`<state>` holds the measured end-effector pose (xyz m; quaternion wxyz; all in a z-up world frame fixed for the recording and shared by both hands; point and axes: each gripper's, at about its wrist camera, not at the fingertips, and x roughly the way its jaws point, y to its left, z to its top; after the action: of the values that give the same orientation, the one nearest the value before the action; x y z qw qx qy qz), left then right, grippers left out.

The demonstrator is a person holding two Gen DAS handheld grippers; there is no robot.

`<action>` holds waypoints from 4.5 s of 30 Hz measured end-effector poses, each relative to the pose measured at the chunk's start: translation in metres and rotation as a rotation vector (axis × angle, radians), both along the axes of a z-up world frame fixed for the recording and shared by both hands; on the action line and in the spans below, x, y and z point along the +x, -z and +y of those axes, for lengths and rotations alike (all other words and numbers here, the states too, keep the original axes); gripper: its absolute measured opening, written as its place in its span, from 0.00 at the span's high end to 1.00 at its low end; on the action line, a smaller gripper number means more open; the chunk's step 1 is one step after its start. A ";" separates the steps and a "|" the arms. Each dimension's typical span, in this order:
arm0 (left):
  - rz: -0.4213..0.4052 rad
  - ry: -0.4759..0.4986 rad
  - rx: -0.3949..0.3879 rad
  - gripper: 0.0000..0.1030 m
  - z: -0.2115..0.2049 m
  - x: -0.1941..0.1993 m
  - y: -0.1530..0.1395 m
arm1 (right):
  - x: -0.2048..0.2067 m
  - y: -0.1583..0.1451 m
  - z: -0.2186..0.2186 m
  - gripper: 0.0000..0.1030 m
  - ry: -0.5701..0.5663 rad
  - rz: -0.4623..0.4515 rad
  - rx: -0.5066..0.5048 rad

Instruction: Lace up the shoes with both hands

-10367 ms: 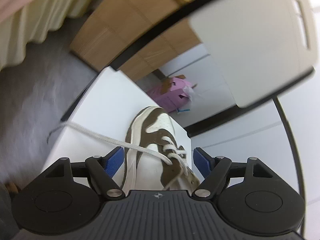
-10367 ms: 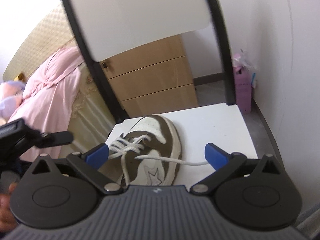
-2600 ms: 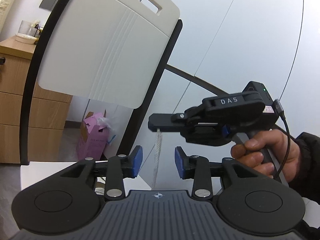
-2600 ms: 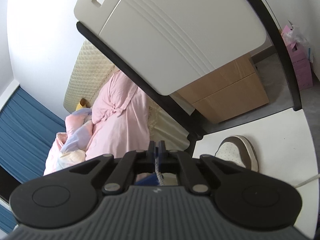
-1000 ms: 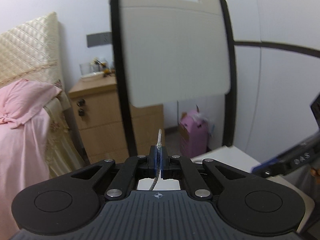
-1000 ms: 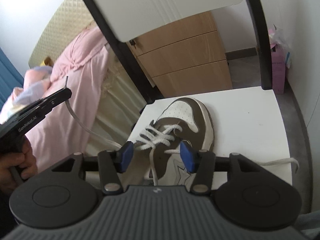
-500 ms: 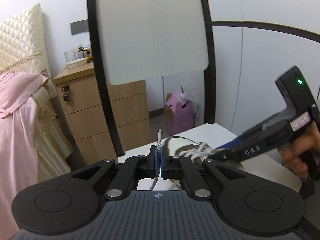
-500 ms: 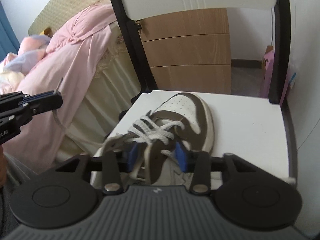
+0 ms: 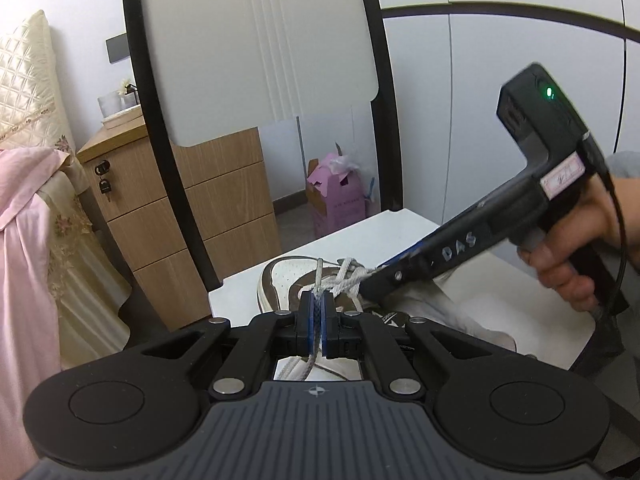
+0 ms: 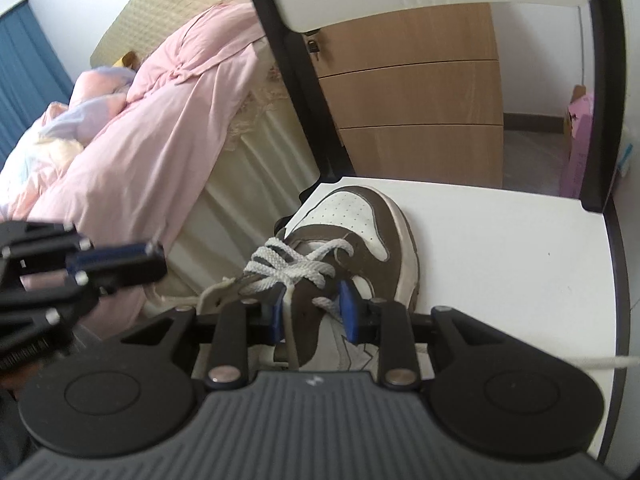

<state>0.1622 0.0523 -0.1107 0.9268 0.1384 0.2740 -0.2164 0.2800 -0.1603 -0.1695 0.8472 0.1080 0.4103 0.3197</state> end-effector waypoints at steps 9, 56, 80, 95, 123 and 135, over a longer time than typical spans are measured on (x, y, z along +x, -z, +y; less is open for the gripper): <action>0.029 0.051 0.010 0.96 -0.006 0.007 0.011 | -0.017 -0.012 -0.023 0.62 0.104 0.037 0.135; 0.013 0.417 0.264 0.95 -0.058 0.030 0.038 | -0.011 0.017 -0.079 0.57 0.314 0.294 0.457; -0.063 0.342 0.057 0.95 -0.024 0.030 0.008 | -0.004 -0.008 -0.060 0.58 0.153 0.185 0.661; -0.082 0.315 0.030 0.87 -0.015 0.015 0.000 | -0.001 0.000 -0.056 0.97 0.148 0.241 0.689; -0.037 0.335 0.156 0.97 -0.012 0.027 0.024 | -0.019 -0.026 -0.030 0.71 0.055 0.046 0.205; -0.098 0.461 0.286 0.97 -0.027 0.020 0.042 | -0.011 0.041 -0.071 0.73 0.273 0.425 0.600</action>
<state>0.1822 0.0253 -0.1531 0.8363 0.3370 0.2177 -0.3736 0.2687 -0.2311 -0.2105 0.7089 0.4682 0.4466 0.2806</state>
